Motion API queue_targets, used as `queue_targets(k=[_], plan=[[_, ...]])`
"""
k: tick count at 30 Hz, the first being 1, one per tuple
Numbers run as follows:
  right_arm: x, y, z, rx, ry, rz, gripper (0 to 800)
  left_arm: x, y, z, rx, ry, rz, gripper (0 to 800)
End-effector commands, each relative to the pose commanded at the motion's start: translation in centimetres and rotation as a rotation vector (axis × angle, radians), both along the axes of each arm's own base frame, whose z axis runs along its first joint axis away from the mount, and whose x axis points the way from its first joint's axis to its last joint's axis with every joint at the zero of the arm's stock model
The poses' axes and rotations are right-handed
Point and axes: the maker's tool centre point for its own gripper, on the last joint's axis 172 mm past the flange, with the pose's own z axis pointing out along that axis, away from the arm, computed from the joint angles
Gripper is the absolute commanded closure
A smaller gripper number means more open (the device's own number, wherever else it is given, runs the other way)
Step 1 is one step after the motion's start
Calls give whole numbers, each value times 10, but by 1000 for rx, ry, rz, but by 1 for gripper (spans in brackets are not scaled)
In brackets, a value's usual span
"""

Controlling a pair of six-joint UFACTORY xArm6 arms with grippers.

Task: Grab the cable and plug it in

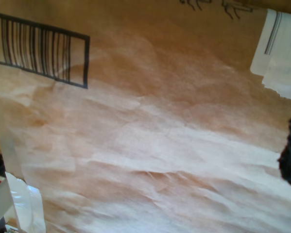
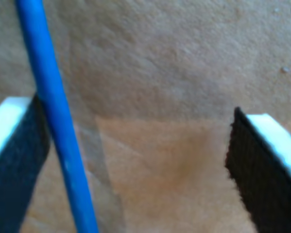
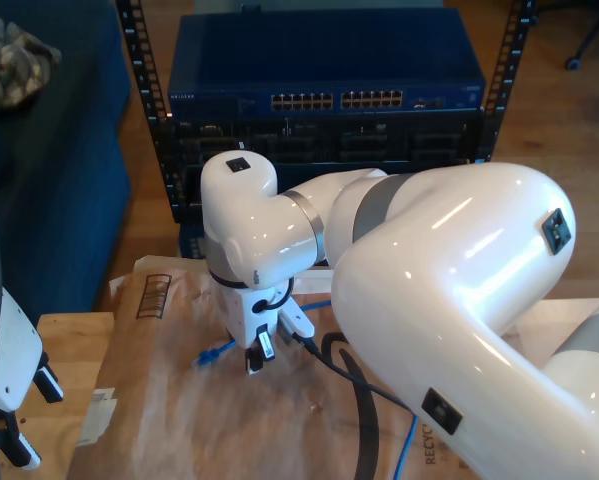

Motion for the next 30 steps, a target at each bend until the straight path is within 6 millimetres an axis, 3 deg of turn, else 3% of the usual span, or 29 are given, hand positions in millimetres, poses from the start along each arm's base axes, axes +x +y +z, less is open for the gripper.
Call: queue_targets(k=[3,6,13,20,23,26,30], plan=[[1,1,1,2,-2,-5,439,0,0,0,0,0,0,0],[2,2,3,6,-8,-5,490,0,0,0,0,0,0,0],[7,5,3,18,-27,-11,746,0,0,0,1,-1,0,0],[6,9,8,41,-16,-50,798,4,1,4,5,-11,0,0],[5,17,35,100,-14,-94,798,17,-11,15,-41,-48,22,0],[4,1,52,110,-25,-119,797,33,-29,29,-110,-96,53,0],[2,-38,80,128,-37,-221,798,38,-44,32,-133,-105,31,0]])
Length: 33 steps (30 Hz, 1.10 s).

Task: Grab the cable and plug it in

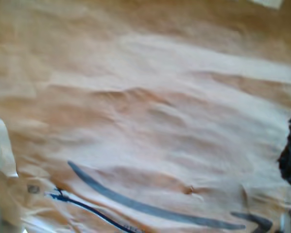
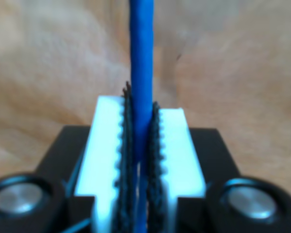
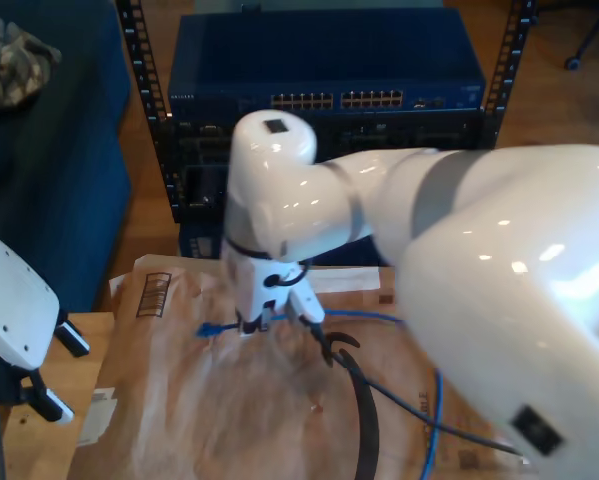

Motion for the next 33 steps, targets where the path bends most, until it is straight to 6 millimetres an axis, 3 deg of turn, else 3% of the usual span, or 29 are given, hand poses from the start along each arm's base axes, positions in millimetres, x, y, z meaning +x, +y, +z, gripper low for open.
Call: queue_targets(k=[5,13,19,22,28,33], plan=[[-1,-48,30,49,-5,-117,798,12,-30,12,-17,-23,-61,0],[-24,-109,79,144,47,-281,798,57,-88,50,-134,-85,-66,0],[-51,-123,111,224,76,-339,798,80,-128,84,-190,-128,-78,0],[-57,-123,129,266,61,-350,798,85,-147,103,-185,-151,-96,0],[-59,-143,161,349,68,-434,798,99,-193,141,-234,-187,-143,1],[-61,-149,182,382,39,-445,798,110,-219,200,-334,-230,-157,2]])
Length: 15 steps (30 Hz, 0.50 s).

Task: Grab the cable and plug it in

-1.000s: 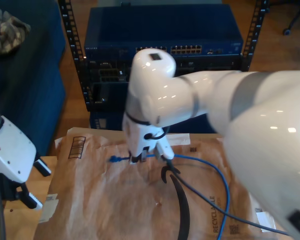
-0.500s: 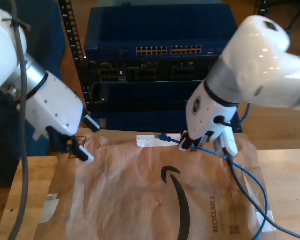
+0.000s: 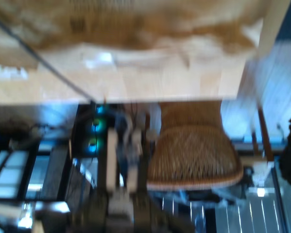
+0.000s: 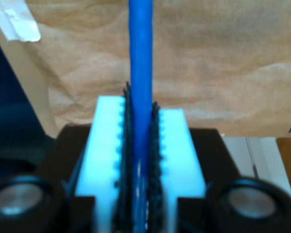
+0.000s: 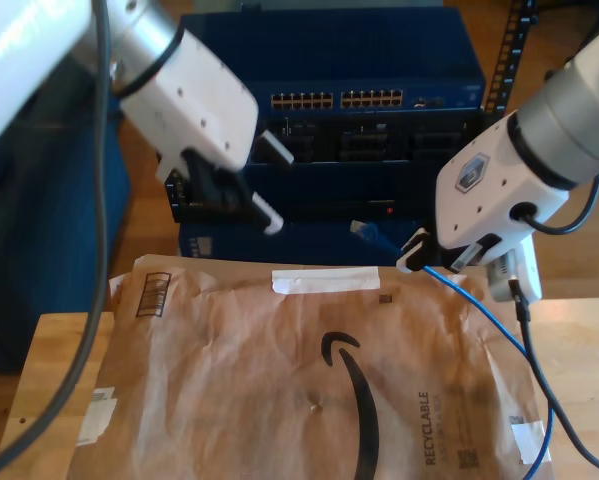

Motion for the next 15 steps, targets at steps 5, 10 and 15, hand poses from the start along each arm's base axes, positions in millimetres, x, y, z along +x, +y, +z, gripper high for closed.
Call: queue_targets(k=[5,10,15], plan=[[4,-7,20,47,-23,-43,798,9,-7,29,-23,-27,-9,3],[7,-7,54,111,-36,-55,798,-2,-27,57,-123,-7,-35,2],[2,-9,79,177,-26,-55,798,-17,-37,78,-180,7,-76,3]])
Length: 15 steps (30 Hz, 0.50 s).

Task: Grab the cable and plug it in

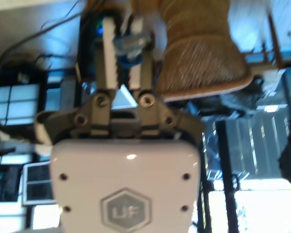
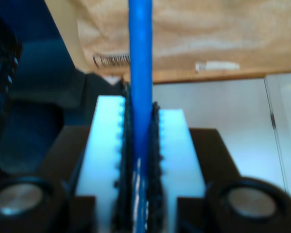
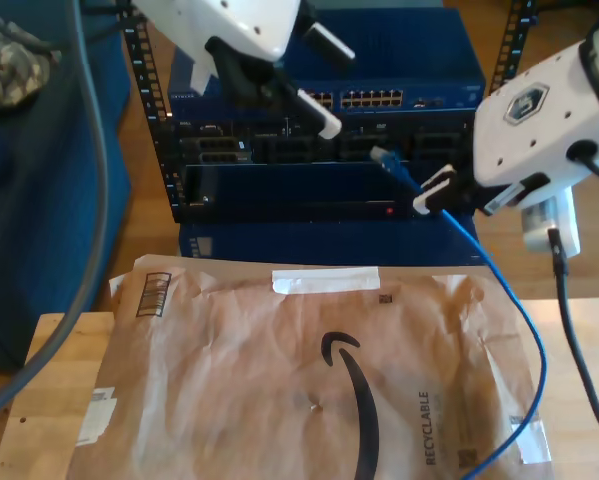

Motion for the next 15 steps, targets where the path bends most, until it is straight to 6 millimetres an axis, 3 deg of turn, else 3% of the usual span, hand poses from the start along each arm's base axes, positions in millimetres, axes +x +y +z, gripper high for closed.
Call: queue_targets(k=[11,15], plan=[[-16,-20,15,47,-1,8,798,7,22,2,-4,15,43,3],[-18,-22,16,52,3,6,798,1,16,33,-47,-24,19,7]])
